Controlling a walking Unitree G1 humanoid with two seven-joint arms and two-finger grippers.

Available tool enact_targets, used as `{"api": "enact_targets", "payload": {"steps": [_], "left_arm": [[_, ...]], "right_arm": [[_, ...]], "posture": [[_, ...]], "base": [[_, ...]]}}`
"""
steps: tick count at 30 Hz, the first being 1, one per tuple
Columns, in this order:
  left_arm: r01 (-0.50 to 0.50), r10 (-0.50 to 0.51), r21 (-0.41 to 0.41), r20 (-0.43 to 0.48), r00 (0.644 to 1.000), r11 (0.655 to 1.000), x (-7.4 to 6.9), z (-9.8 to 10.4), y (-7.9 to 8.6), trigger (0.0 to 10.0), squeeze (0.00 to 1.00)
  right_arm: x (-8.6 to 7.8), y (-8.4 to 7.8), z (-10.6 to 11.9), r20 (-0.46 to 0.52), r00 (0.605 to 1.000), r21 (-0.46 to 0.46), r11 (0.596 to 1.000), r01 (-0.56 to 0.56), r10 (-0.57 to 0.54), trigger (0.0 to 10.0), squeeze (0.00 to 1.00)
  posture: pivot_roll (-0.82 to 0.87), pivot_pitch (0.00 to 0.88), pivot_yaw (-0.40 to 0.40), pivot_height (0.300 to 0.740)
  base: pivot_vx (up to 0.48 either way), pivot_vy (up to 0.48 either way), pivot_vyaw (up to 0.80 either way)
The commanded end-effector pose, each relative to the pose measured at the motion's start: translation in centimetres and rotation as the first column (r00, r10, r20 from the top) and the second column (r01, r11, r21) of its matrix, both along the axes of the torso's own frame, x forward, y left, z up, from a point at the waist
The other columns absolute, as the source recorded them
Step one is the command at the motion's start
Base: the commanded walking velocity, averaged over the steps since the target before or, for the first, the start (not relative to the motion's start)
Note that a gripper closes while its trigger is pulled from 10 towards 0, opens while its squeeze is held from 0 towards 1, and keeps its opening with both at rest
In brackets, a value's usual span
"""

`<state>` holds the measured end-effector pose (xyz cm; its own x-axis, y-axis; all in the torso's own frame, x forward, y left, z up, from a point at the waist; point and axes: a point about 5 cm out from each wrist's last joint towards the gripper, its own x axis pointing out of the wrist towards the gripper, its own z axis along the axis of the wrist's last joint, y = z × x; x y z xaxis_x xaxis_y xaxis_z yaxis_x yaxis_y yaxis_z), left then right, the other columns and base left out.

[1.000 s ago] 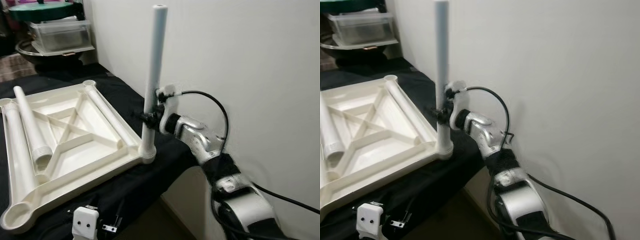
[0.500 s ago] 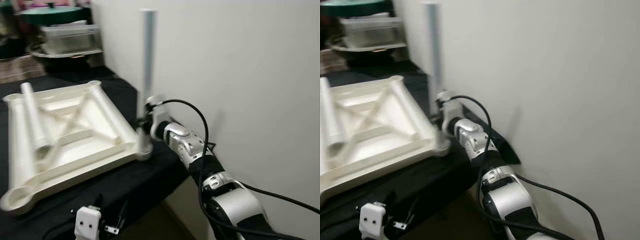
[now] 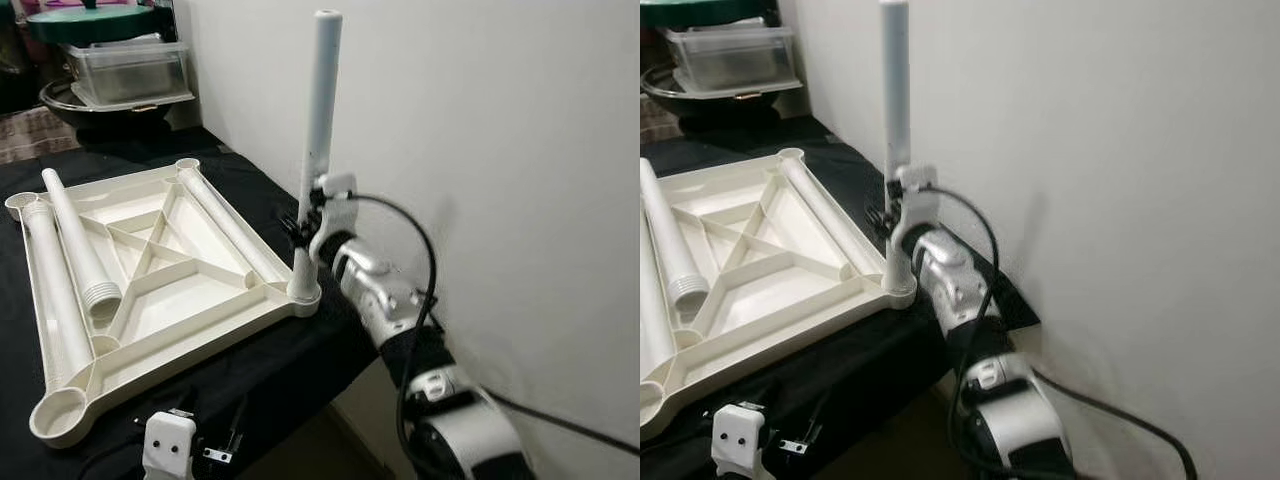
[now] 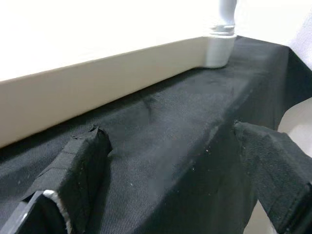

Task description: Building children table

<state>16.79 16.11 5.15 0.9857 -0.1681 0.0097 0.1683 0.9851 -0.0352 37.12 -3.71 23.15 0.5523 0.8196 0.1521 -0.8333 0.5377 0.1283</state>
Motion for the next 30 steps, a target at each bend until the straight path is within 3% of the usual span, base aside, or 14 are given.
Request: {"api": "enact_targets", "payload": {"steps": [1,7,8,9,11,13,17,18,20,23,24,25,29,30], "left_arm": [[-0.001,0.000,-0.007,-0.064,0.998,1.000,-0.5,-1.1,0.0,10.0,0.00],[-0.004,0.003,-0.007,-0.062,0.998,1.000,-0.4,-1.1,0.0,10.0,0.00],[-0.005,0.004,-0.007,-0.061,0.998,1.000,-0.4,-1.0,0.0,10.0,0.00],[-0.005,0.005,-0.007,-0.061,0.998,1.000,-0.5,-1.0,0.0,10.0,0.00],[-0.005,0.005,-0.007,-0.061,0.998,1.000,-0.5,-1.0,0.0,10.0,0.00],[-0.003,0.003,-0.007,-0.062,0.998,1.000,-0.5,-1.0,0.0,10.0,0.00],[0.000,-0.001,-0.007,-0.062,0.998,1.000,-0.6,-1.0,0.0,10.0,0.00],[0.002,-0.002,-0.006,-0.063,0.998,1.000,-0.6,-1.0,0.0,10.0,0.00],[0.002,-0.003,-0.007,-0.063,0.998,1.000,-0.7,-1.0,0.0,10.0,0.00],[0.002,-0.002,-0.009,-0.063,0.998,1.000,-0.7,-1.0,-0.1,10.0,0.00],[0.000,-0.001,-0.009,-0.063,0.998,1.000,-0.7,-1.0,-0.1,10.0,0.00],[-0.001,0.001,-0.010,-0.063,0.998,1.000,-0.7,-1.0,-0.1,10.0,0.00],[-0.002,0.001,-0.010,-0.064,0.998,1.000,-0.7,-1.0,-0.1,10.0,0.00],[0.000,-0.001,-0.010,-0.064,0.998,1.000,-0.7,-1.0,-0.1,10.0,0.00]], "right_arm": [[-1.7,1.4,-0.3,0.035,0.961,-0.028,0.961,-0.275,0.275,10.0,0.00],[-3.9,1.4,-2.8,0.047,0.889,-0.227,0.872,-0.434,0.455,10.0,0.00],[-4.0,1.8,-3.9,0.025,0.898,-0.257,0.870,-0.420,0.440,3.7,0.00],[-3.5,2.1,-5.4,-0.031,0.931,-0.306,0.884,-0.354,0.363,0.0,0.00],[-3.0,2.2,-6.5,-0.063,0.961,-0.346,0.898,-0.272,0.268,0.0,0.00],[-1.2,1.6,-8.0,-0.113,0.993,-0.404,0.914,-0.025,-0.022,0.0,0.00],[0.1,0.2,-8.5,-0.123,0.962,-0.438,0.883,0.170,-0.246,0.0,0.00],[0.9,-1.3,-8.7,-0.122,0.900,-0.446,0.833,0.326,-0.418,0.0,0.00],[2.0,-4.9,-8.8,-0.070,0.684,-0.462,0.632,0.623,-0.726,0.0,0.00],[1.9,-5.9,-8.9,-0.072,0.620,-0.450,0.580,0.679,-0.781,0.0,0.00],[1.6,-4.7,-8.9,-0.113,0.660,-0.429,0.635,0.642,-0.743,1.3,0.00],[1.3,-3.4,-8.7,-0.139,0.702,-0.412,0.685,0.600,-0.699,10.0,0.00],[0.7,-1.0,-7.6,-0.144,0.795,-0.333,0.786,0.521,-0.589,10.0,0.00],[0.6,-0.4,-6.7,-0.133,0.826,-0.278,0.820,0.500,-0.549,10.0,0.76]], "posture": [[0.14,0.000,-0.116,0.740],[0.14,0.000,-0.116,0.740],[0.15,0.000,-0.117,0.740],[0.15,0.000,-0.114,0.740],[0.14,0.000,-0.113,0.740],[0.14,0.000,-0.109,0.740],[0.14,0.000,-0.109,0.740],[0.14,0.000,-0.108,0.740],[0.14,0.000,-0.111,0.740],[0.14,0.000,-0.113,0.740],[0.14,0.000,-0.112,0.740],[0.14,0.000,-0.112,0.740],[0.14,0.000,-0.109,0.740],[0.14,0.000,-0.109,0.740]], "base": [[0.000,0.000,0.00],[0.000,0.000,0.00],[0.000,0.000,0.00],[0.000,0.000,0.00],[0.000,0.000,0.00],[0.000,0.000,0.00],[0.000,0.000,0.00],[0.000,0.000,0.00],[0.000,0.000,0.00],[0.000,0.000,0.00],[0.000,0.000,0.00],[0.000,0.000,0.00],[0.000,0.000,0.00],[0.000,0.000,0.00]]}}
